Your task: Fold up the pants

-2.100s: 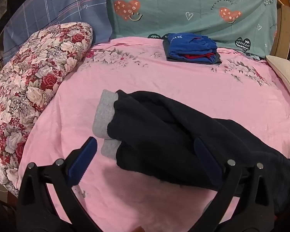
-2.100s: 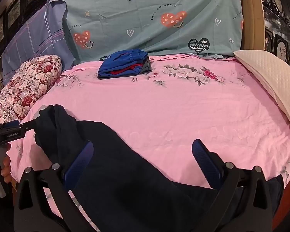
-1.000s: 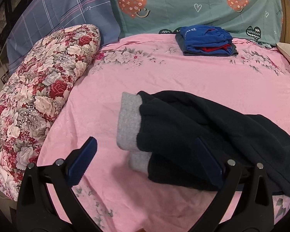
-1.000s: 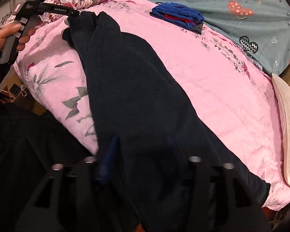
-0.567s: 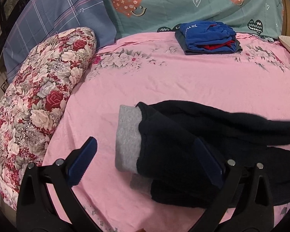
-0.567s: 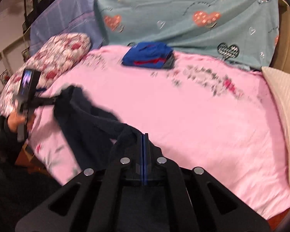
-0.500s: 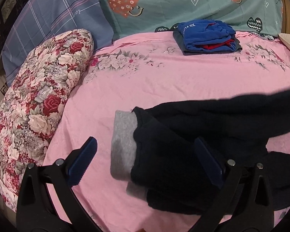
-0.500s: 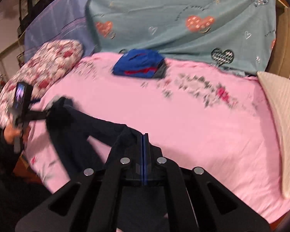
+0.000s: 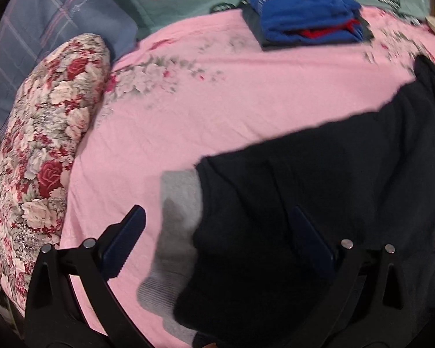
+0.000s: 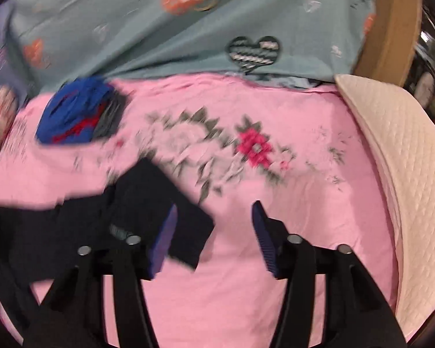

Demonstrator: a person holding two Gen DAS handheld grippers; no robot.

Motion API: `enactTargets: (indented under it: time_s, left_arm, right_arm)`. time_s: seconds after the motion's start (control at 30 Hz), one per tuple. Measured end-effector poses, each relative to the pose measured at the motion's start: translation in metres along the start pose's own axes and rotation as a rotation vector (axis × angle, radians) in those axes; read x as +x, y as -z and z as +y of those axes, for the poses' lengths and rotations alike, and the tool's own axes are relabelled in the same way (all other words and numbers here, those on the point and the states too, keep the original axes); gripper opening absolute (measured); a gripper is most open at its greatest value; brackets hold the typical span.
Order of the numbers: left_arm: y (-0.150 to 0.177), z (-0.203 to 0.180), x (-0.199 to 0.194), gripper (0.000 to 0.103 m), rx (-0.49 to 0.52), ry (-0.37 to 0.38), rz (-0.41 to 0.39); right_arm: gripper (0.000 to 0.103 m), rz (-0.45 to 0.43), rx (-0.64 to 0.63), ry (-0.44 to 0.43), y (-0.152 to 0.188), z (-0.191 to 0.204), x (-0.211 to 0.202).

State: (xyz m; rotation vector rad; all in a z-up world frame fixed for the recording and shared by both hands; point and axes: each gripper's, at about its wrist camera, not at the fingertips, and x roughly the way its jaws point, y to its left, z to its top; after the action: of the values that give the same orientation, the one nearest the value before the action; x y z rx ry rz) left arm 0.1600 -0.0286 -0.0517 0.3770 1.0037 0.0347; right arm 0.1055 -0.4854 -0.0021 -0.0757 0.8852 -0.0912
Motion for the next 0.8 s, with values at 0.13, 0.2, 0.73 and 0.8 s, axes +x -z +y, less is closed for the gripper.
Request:
enactTargets:
  time_s: [0.13, 0.2, 0.73, 0.8]
  left_arm:
    - [0.005, -0.003, 0.022, 0.101, -0.025, 0.010, 0.019]
    - [0.003, 0.005, 0.026, 0.101, -0.080, 0.045, 0.034]
    - [-0.011, 0.035, 0.012, 0.099, -0.160, 0.080, -0.052]
    - [-0.014, 0.027, 0.027, 0.099, -0.140, 0.057, -0.017]
  right_arm:
    - [0.067, -0.017, -0.238, 0.016, 0.012, 0.052, 0.027]
    - [0.067, -0.010, -0.357, 0.064, 0.011, 0.076, 0.048]
    - [0.007, 0.139, 0.609, -0.160, -0.015, -0.112, 0.069]
    - [0.026, 0.114, 0.596, -0.034, -0.012, -0.111, 0.065]
